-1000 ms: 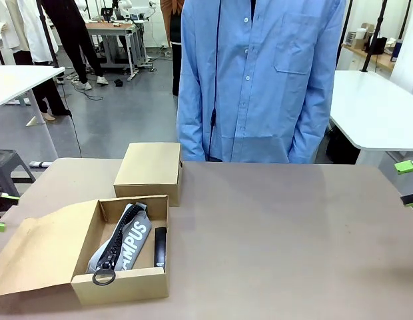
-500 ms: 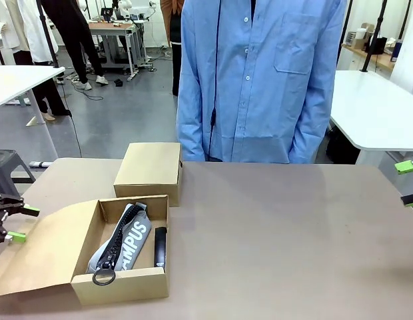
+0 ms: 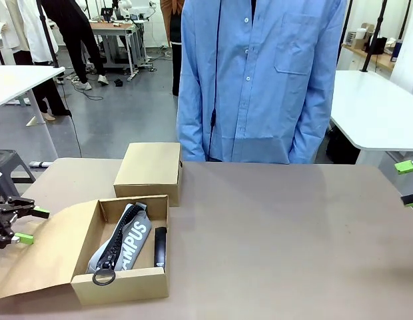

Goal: Place items inside the box.
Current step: Close the lid of the Mailer Box closest to the robot.

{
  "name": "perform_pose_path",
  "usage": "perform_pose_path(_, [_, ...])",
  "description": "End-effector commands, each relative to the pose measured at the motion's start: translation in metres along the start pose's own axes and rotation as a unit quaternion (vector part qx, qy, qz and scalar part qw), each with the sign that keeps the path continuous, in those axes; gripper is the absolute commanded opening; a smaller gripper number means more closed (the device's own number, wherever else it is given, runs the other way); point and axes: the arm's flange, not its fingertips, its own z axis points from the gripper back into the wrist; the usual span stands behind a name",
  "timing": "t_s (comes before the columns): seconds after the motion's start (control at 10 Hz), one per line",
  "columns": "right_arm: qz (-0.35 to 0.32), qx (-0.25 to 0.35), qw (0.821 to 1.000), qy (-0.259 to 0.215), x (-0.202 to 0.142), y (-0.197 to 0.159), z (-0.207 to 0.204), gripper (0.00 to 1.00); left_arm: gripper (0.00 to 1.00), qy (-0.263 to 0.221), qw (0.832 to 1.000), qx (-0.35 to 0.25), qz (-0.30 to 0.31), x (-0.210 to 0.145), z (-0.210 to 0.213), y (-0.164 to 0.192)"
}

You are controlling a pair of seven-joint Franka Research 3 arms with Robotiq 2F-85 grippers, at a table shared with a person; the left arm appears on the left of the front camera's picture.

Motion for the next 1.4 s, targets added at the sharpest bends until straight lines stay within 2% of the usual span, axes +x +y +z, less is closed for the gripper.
perform_pose_path(0.0, [-0.004,0.010,1.000,-0.003,0.001,0.004,0.001,1.00,1.00,-0.078,0.997,-0.022,-0.020,-0.040,-0.002,-0.013])
perform_pose_path(0.3, [-0.004,0.010,1.000,-0.003,0.001,0.004,0.001,1.00,1.00,-0.042,0.999,-0.014,-0.031,-0.043,0.001,-0.013])
perform_pose_path(0.7, [-0.004,0.010,1.000,-0.003,0.001,0.004,0.001,1.00,1.00,0.076,0.996,0.012,-0.055,-0.074,0.017,-0.016])
perform_pose_path(1.0, [-0.004,0.010,1.000,-0.003,0.001,0.004,0.001,1.00,1.00,0.123,0.991,0.048,-0.031,-0.098,0.025,-0.010])
perform_pose_path(1.3, [-0.004,0.010,1.000,-0.003,0.001,0.004,0.001,1.00,1.00,0.146,0.987,0.069,-0.015,-0.116,0.031,-0.005])
